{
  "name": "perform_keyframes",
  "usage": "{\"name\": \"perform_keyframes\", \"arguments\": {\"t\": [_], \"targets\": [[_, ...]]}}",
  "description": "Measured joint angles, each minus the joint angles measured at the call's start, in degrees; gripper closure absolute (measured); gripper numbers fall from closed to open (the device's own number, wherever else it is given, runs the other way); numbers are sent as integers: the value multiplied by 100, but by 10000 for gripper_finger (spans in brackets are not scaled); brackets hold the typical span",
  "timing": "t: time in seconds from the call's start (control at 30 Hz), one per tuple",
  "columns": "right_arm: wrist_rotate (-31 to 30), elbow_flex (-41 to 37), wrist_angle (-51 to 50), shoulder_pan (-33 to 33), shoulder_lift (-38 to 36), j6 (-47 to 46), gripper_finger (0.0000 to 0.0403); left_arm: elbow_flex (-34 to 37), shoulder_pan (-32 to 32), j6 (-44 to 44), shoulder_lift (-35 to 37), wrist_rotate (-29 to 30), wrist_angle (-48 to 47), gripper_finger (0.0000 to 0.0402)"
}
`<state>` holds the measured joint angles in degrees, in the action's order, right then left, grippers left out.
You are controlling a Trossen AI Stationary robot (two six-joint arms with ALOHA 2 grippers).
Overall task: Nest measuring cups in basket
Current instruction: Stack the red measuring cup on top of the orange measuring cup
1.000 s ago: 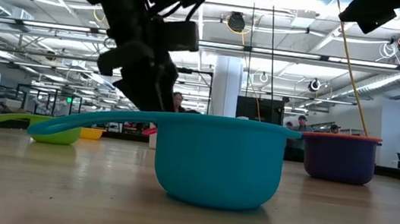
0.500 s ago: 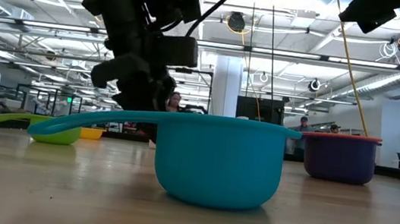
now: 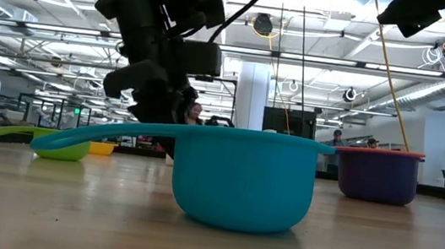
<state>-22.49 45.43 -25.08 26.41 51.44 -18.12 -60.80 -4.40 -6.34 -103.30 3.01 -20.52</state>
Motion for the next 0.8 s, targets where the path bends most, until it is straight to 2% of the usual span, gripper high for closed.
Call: {"name": "perform_keyframes", "arguments": {"t": [0.1, 0.23, 0.4, 0.53, 0.73, 0.8], "targets": [[0, 0, 0, 0, 0, 15, 348, -308, 0, -109, 13, 83, -286, 263], [-5, -2, 2, 0, 0, 40, 348, -1062, -2, -335, 19, 160, -898, 263], [-5, -2, 38, -1, -86, 41, 348, -1847, -7, -714, 22, 170, -1127, 254], [-41, -7, 49, -1, -320, 74, 348, -2283, 1, -1039, -6, 167, -1088, 260], [-762, -7, 354, -2, -871, 278, 348, -2585, 95, -1266, -134, -67, -643, 262], [-781, -7, 568, -2, -1008, 519, 348, -2663, 120, -1318, -185, -90, -638, 252]]}}
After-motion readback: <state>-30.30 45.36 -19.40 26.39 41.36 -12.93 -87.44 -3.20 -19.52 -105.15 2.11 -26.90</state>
